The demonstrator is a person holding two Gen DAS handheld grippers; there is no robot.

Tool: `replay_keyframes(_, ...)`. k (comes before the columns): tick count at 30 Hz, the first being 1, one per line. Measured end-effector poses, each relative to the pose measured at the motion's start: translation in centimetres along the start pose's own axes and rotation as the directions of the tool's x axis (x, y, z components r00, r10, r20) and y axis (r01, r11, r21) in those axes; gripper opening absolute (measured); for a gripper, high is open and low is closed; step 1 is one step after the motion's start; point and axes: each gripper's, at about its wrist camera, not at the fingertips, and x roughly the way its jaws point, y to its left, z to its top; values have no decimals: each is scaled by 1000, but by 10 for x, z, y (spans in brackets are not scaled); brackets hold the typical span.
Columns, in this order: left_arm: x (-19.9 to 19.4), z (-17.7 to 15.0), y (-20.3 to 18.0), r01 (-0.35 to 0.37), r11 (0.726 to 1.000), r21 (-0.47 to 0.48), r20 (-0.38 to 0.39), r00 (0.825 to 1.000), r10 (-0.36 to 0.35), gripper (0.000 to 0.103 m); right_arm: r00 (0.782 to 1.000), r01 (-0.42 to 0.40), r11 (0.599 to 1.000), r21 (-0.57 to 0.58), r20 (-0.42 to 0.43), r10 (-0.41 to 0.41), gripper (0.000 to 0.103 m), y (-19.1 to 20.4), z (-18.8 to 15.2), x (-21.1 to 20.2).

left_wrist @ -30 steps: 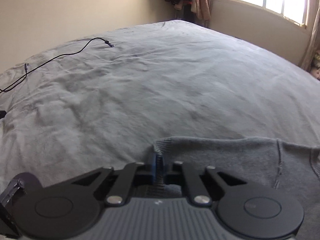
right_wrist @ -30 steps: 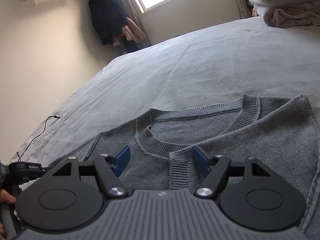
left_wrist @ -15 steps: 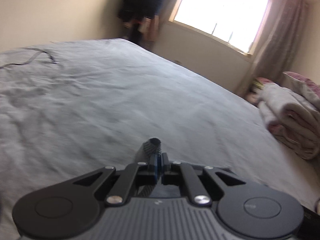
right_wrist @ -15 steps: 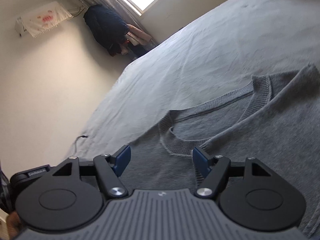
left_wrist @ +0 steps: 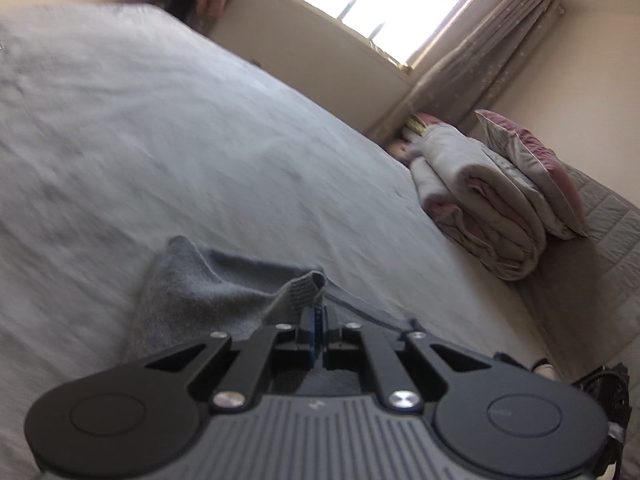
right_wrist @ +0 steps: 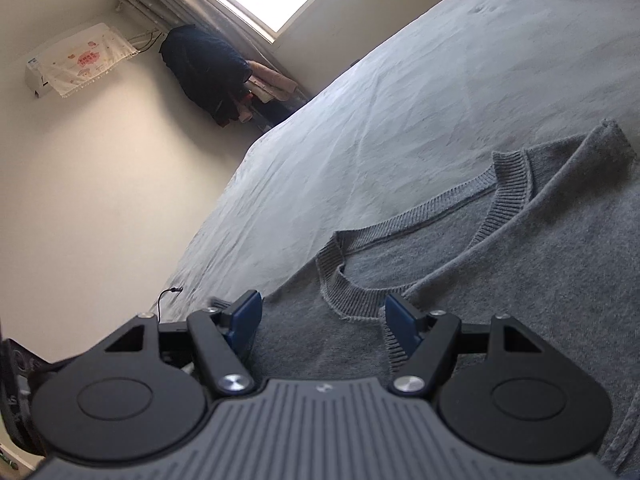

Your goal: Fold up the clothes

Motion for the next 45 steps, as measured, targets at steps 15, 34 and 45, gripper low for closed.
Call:
replay_keyframes(15,34,-19,-9,65,996,-67,-101,992,-72,3,1000,13,1000,13,20,-13,73,-4,1,-2)
replay_keyframes(34,48,-37,-16,161,977,-137,-113,978,-177,3,998,7,999,48,55,-9,73,-8,7,-9)
replay_keyframes(45,22,-23,-40,60,998,5,-151,987,-58,37,999,-29,998,61,-13,29,68,-10,15,-15)
